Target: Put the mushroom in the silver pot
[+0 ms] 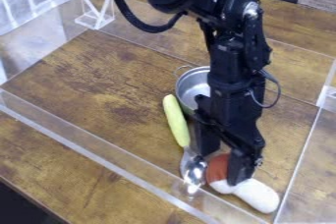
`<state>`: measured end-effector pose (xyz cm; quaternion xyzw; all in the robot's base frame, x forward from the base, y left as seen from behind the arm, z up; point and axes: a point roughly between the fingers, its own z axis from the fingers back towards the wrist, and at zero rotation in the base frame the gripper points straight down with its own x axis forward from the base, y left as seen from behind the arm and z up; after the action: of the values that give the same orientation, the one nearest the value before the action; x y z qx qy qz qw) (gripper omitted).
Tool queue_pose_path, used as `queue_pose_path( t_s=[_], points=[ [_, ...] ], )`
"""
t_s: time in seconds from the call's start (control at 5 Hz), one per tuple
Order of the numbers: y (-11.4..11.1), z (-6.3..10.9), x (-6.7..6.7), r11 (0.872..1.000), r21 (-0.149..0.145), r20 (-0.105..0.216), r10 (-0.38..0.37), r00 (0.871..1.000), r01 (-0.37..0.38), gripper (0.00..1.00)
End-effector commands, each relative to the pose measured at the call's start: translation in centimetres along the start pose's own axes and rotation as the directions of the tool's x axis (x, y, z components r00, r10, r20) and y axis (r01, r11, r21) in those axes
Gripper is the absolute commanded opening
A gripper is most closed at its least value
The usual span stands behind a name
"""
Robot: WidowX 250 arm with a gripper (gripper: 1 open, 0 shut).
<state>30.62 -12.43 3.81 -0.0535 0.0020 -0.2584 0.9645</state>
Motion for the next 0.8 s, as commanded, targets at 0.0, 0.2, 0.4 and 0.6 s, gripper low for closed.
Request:
queue_pose_path(
  t_s=[0.0, 0.2, 0.4, 0.6],
  points=[
    [1.02, 1.22, 0.88, 1.000, 0.010, 0.047, 0.011, 0.999, -0.012, 1.00],
    [0.98, 1.32, 0.94, 1.000, 0.008, 0.047, 0.002, 0.999, -0.002, 1.00],
    [0.94, 1.39, 0.98, 1.000, 0.005, 0.049, -0.005, 0.999, 0.004, 1.00],
    [0.91, 1.46, 1.01, 1.000, 0.003, 0.051, -0.009, 0.999, 0.009, 1.00]
  ],
)
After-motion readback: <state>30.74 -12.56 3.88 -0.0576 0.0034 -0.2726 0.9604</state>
